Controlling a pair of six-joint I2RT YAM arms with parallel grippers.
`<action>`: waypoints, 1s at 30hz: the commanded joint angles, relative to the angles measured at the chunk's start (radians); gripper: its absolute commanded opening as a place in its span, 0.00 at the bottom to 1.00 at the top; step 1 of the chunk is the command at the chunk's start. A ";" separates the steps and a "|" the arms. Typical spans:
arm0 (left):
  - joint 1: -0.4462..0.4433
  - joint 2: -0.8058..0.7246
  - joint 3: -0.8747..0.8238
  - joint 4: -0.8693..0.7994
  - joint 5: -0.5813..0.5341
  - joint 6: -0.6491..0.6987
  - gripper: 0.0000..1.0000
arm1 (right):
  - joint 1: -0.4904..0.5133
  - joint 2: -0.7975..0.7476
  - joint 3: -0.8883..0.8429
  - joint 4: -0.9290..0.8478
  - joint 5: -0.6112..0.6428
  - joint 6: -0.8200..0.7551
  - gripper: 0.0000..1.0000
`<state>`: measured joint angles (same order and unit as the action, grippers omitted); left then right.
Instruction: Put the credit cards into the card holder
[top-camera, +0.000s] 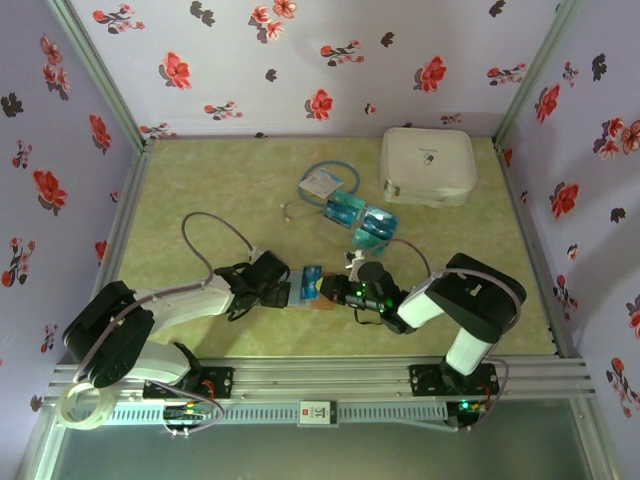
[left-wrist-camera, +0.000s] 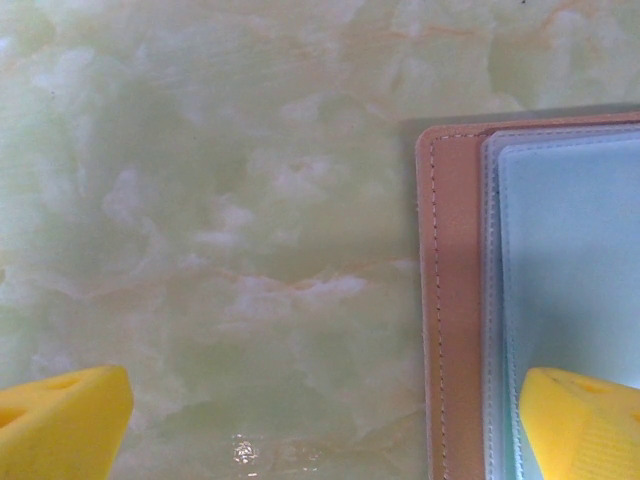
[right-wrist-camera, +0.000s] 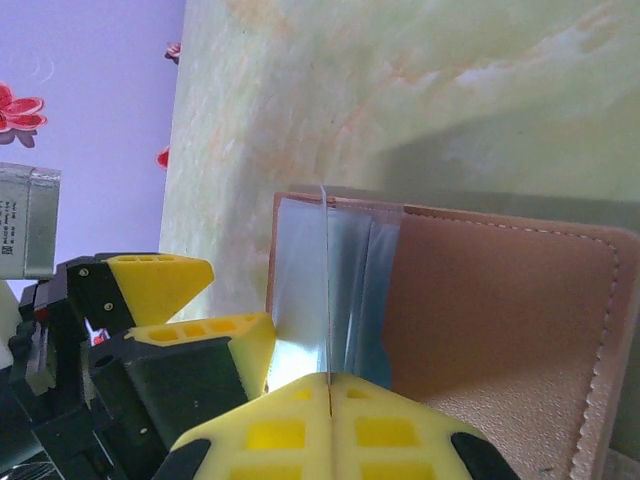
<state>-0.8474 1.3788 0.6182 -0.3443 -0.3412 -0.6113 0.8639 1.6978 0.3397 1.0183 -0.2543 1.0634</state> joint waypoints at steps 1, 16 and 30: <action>-0.007 -0.009 -0.023 -0.024 -0.037 -0.014 1.00 | 0.011 0.026 -0.019 0.076 0.037 0.027 0.00; -0.007 -0.015 -0.028 -0.027 -0.036 -0.014 1.00 | 0.024 0.173 -0.041 0.297 0.031 0.107 0.00; -0.007 -0.015 -0.026 -0.029 -0.038 -0.013 1.00 | 0.031 0.209 -0.062 0.324 0.028 0.108 0.00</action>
<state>-0.8482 1.3701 0.6075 -0.3347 -0.3447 -0.6182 0.8837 1.8816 0.2924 1.3231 -0.2390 1.1641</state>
